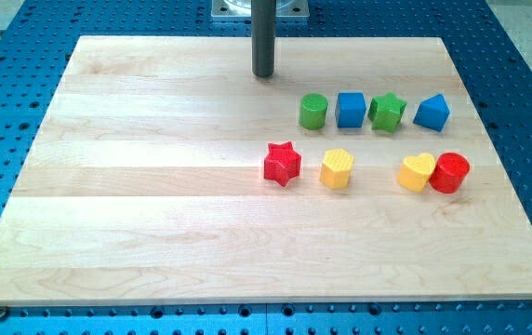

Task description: Point your arm vertically above the triangle

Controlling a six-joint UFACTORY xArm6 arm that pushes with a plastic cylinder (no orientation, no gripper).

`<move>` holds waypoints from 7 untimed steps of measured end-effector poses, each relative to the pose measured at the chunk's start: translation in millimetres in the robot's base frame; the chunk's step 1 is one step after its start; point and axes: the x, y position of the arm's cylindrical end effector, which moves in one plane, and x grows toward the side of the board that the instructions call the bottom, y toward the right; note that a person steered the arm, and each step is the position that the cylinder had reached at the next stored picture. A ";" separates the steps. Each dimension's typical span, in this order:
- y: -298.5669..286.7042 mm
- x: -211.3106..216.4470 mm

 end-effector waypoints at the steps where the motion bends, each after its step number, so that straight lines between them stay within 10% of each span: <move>1: 0.0 0.0; 7: 7.4 5.3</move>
